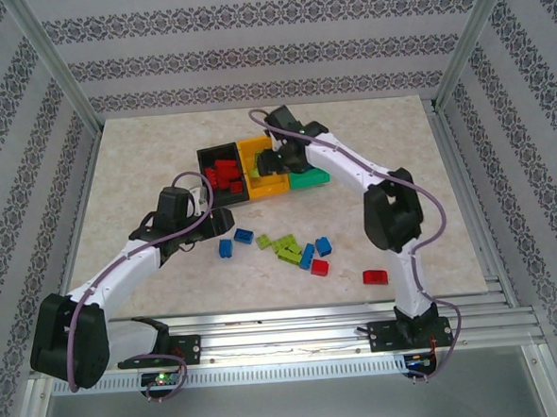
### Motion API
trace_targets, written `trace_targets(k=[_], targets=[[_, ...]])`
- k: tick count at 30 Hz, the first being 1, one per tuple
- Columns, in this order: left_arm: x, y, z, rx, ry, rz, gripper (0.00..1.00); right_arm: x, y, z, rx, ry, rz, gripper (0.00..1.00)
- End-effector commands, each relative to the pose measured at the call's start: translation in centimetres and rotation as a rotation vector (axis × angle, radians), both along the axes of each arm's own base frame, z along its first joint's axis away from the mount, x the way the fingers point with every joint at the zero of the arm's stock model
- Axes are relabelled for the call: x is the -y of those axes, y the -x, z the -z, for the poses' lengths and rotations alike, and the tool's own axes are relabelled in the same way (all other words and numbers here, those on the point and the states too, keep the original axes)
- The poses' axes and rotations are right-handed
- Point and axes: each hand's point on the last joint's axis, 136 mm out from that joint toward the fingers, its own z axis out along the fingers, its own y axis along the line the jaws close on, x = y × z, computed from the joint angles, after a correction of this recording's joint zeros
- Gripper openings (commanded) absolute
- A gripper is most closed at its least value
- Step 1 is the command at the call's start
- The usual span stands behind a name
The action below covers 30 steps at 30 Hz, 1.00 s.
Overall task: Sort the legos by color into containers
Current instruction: Place the lego in the container, then move the lego to the bottom-right of the table.
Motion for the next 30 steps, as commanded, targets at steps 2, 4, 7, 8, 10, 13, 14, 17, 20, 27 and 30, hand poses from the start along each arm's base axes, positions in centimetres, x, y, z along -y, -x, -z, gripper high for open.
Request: trace_targets(k=[2, 4, 7, 8, 10, 13, 14, 17, 20, 27, 30], targets=[[0.5, -0.9, -0.5, 0.018, 0.029, 0.02, 0.69, 4.5, 5.2, -0.9, -0.032, 0.033, 0.031, 0.61], [1.0, -1.4, -0.6, 0.029, 0.049, 0.032, 0.69, 7.5, 8.8, 0.1, -0.081, 0.075, 0.068, 0.62], [1.3, -1.8, -0.5, 0.038, 0.059, 0.038, 0.69, 11.7, 14.7, 1.8, -0.175, 0.129, 0.14, 0.64], [1.4, -2.0, -0.5, 0.043, 0.067, 0.042, 0.69, 13.1, 16.9, 2.3, -0.208, 0.148, 0.176, 0.64], [1.7, -2.1, -0.4, 0.05, 0.084, 0.048, 0.69, 15.3, 20.6, 3.2, -0.269, 0.168, 0.248, 0.66], [2.0, -2.4, -0.4, 0.057, 0.1, 0.058, 0.69, 18.0, 25.4, 4.4, -0.334, 0.183, 0.372, 0.69], [2.1, -2.5, -0.3, 0.059, 0.101, 0.063, 0.68, 18.8, 26.6, 4.7, -0.343, 0.184, 0.412, 0.75], [2.2, -2.6, 0.2, 0.051, 0.093, 0.072, 0.68, 20.8, 29.1, 5.4, -0.356, 0.202, 0.507, 0.79], [2.4, -2.6, 0.6, 0.042, 0.092, 0.087, 0.67, 22.3, 30.4, 5.6, -0.349, 0.233, 0.568, 0.8], [2.7, -2.4, 0.6, 0.043, 0.107, 0.104, 0.67, 22.7, 30.3, 7.9, -0.381, 0.302, 0.571, 0.85], [2.9, -2.3, 0.5, 0.039, 0.124, 0.109, 0.67, 22.5, 29.3, 8.2, -0.37, 0.319, 0.559, 0.86]])
